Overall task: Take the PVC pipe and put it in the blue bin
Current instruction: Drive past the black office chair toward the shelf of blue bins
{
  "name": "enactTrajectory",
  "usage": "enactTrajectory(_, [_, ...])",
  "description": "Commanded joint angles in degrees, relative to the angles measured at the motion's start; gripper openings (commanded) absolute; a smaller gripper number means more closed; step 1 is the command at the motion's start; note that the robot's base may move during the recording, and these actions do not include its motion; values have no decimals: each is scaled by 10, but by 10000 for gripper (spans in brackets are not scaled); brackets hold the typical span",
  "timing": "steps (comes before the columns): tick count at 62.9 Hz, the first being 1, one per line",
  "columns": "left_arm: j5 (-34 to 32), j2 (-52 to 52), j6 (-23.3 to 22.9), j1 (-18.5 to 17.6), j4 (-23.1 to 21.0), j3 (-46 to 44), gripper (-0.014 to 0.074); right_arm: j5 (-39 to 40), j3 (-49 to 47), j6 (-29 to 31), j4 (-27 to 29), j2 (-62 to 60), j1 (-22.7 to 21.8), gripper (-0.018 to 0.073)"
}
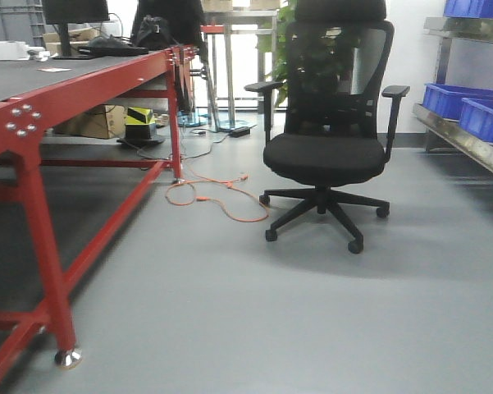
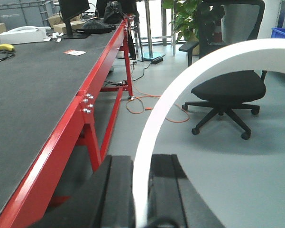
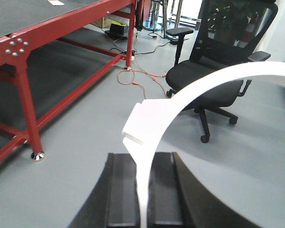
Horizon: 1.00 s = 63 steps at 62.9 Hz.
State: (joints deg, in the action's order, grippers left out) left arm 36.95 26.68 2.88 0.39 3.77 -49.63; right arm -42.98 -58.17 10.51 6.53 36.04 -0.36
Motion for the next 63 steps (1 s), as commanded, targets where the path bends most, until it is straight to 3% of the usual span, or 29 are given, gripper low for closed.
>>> enactTrajectory(1, [-19, -2, -5, -2, -3, -1, -111, 10, -4, 3, -6, -3, 0, -168])
enactTrajectory(63, [-20, -2, -5, -2, -3, -1, -111, 10, -4, 3, -6, -3, 0, -168])
